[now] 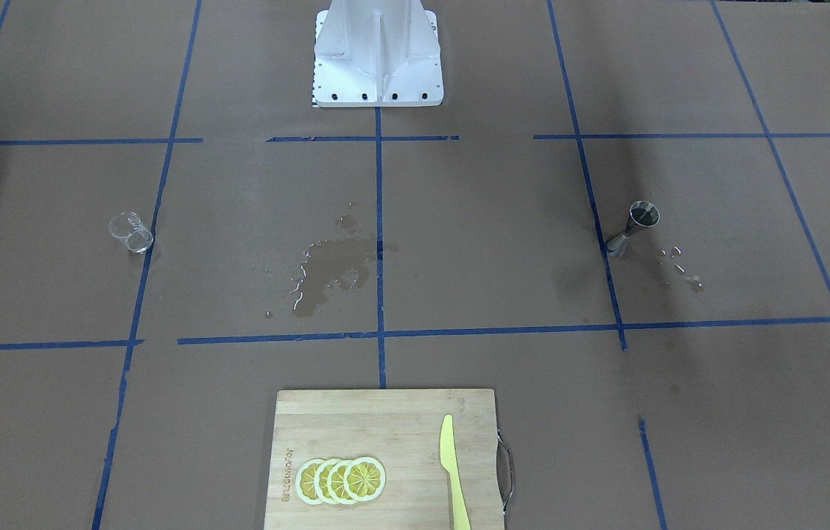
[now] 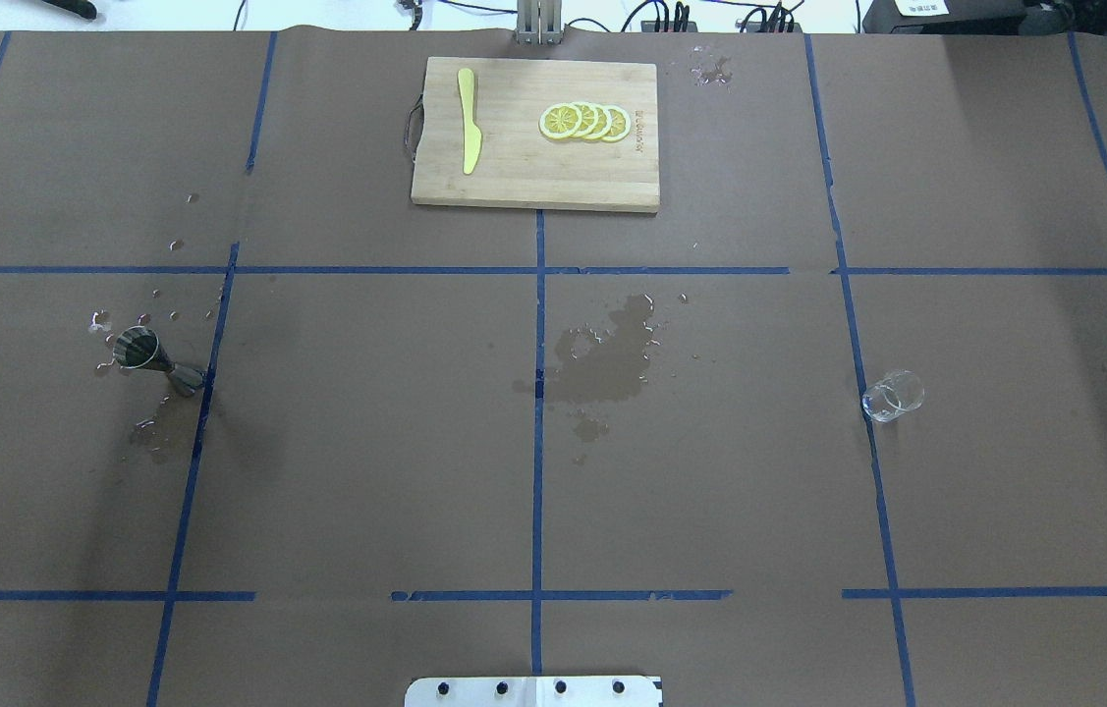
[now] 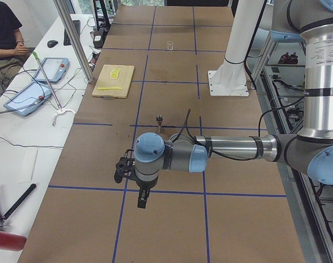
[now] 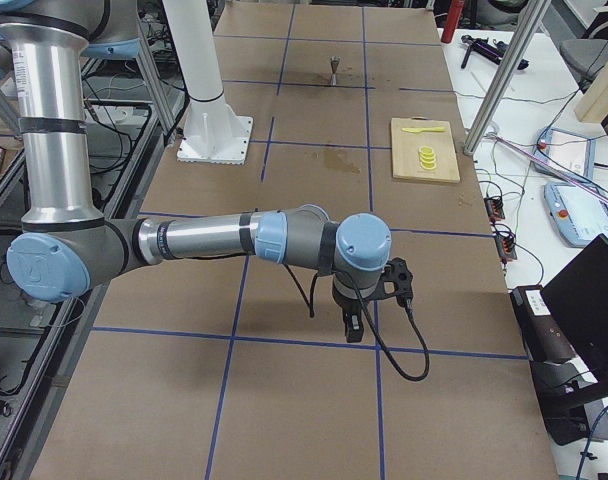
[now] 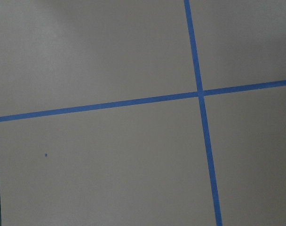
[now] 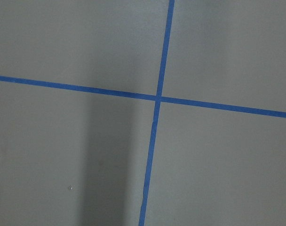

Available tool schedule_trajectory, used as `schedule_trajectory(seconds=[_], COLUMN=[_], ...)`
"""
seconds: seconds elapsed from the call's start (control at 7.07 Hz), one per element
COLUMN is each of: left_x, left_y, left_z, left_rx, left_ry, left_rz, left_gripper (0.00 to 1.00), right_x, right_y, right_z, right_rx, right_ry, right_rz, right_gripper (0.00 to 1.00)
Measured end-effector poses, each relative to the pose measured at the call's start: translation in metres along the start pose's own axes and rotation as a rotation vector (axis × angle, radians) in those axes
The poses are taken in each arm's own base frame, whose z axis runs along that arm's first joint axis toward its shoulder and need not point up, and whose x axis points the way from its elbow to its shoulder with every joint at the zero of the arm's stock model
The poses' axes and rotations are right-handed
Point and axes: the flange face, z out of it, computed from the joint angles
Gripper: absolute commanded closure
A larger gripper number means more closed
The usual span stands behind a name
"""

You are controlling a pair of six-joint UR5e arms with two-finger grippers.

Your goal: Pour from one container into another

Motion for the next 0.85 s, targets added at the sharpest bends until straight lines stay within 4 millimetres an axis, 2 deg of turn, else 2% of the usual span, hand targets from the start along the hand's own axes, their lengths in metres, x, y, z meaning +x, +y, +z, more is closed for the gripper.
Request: schedule_trajectory(seconds=[0.14, 0.28, 0.57, 0.85], left_x=[0.0, 0.001, 0.006, 0.007], left_y=[0.0, -0.002, -0.006, -0.007], left_z=[0.001, 0.001, 0.003, 0.006], left_rx=[-0.001, -0.002, 0.001, 0.004], left_ry=[0.0, -0.001, 0.0, -0.001], left_rz=[-0.003, -0.006, -0.016, -0.015], left_gripper=[0.0, 0.0, 0.0, 0.0], right_x=[0.008, 0.002, -0.021, -0.029], right_y=[-0.005, -0.011, -0.024, -0.027], right_z=[0.009, 0.017, 0.043, 0.049], right_rx=[0.029, 0.048, 0.041, 0.043], right_ry=[-0.009, -0.008, 0.036, 0.054], right_rz=[0.038, 0.072, 0.088, 0.077], right_gripper=[0.0, 0.0, 0.0, 0.0])
